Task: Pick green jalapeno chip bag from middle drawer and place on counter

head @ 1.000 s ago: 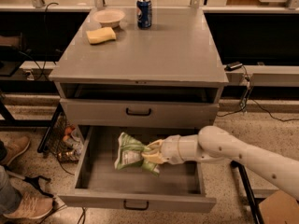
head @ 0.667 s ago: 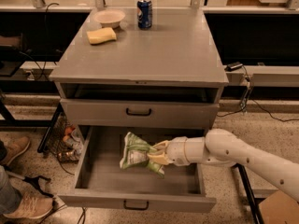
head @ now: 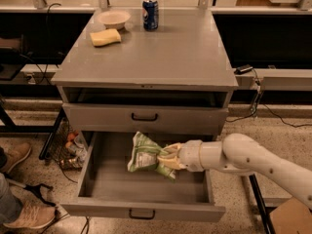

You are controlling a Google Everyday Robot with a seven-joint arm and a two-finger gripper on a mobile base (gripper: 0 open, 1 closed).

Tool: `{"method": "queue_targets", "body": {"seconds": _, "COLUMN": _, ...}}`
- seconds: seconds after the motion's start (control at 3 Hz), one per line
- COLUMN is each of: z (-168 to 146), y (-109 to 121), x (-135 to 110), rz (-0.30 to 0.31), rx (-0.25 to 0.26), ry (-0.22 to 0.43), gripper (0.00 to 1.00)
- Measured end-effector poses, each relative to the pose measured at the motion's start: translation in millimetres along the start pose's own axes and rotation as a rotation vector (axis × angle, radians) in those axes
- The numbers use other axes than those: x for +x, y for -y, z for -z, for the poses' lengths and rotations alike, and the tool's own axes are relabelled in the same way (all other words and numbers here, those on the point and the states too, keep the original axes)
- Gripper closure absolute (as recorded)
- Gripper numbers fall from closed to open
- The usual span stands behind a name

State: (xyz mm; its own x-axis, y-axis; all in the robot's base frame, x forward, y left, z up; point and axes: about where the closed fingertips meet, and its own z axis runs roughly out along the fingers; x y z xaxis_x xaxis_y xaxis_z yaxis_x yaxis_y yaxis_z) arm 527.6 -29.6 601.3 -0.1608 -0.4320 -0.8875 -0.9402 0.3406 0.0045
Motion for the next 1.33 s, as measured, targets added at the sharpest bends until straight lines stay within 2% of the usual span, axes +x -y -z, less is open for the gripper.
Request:
{"method": "queue_targets", "body": {"seconds": 0.33, "z": 55.2, "y": -9.0, "x": -59.3, "rz": 0.094, "rx": 0.066, "ry": 0.026, "gripper": 1.0}}
{"method": "queue_targets", "body": {"seconds": 0.67, "z": 109.3, "y": -15.2, "x": -138.9, "rz": 0.227, "rx": 0.134, "ry": 0.013, "gripper": 1.0}}
{"method": "queue_targets", "body": {"seconds": 1.0, "z": 160.4, "y": -8.1, "x": -221.3, "rz": 0.342, "rx": 0.214, "ry": 0.022, "gripper": 1.0}}
{"method": "queue_targets", "body": {"seconds": 1.33, "z": 160.8, "y": -7.3, "x": -222.5, "rz": 0.343, "rx": 0.216, "ry": 0.024, "gripper": 1.0}}
